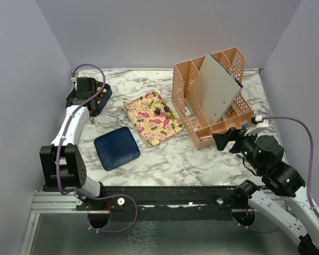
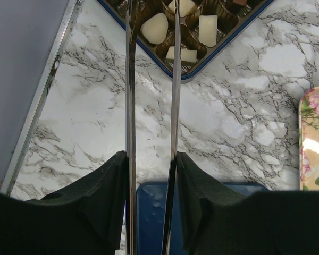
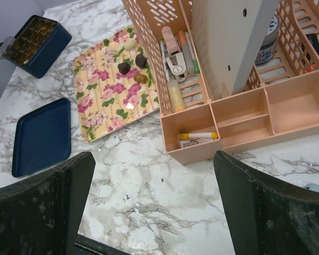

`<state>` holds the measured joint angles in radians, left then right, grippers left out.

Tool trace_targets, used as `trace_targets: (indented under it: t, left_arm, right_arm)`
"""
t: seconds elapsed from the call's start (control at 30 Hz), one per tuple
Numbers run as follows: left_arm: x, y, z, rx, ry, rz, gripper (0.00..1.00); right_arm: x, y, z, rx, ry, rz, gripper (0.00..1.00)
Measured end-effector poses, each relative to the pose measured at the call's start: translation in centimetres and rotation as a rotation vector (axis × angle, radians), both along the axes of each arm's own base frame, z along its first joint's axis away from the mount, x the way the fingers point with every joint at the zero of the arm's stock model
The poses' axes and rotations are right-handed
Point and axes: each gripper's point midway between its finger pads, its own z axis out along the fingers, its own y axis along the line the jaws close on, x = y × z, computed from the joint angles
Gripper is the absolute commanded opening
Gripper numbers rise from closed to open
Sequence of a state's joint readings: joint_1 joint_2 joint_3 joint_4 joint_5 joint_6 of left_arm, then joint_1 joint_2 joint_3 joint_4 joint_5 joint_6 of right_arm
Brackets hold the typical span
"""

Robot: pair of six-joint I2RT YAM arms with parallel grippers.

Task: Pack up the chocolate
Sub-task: Place the fake chocolate in the packing box.

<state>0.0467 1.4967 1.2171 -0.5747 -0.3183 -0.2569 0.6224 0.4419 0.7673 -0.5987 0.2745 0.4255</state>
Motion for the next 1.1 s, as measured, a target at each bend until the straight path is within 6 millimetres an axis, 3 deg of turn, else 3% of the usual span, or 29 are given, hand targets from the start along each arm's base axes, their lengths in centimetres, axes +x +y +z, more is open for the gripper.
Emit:
trace_targets:
  t: [0.37,0.67,0.83,1.1]
  left_arm:
    - [0.1,-0.7,0.0,-0.028,-0.002,-0.035,0.44]
    - [0.1,-3.7,2.3,-0.135,-0.072,-0.163,0.43]
    - [0.0,-7.4,3.7,-0.201,-0.103,-0.286,0.43]
    - [-2.0,-16.7,3.5,-0.212,-0.056,-0.546,0.43]
  right_arm:
    - [0.0,0.0,0.0,0.0,0.0,0.0,0.99]
    - [0.0,0.0,0.0,0.0,0.0,0.0,0.99]
    - [0.0,0.0,0.0,0.0,0.0,0.0,0.99]
    - [0.0,0.0,0.0,0.0,0.0,0.0,0.99]
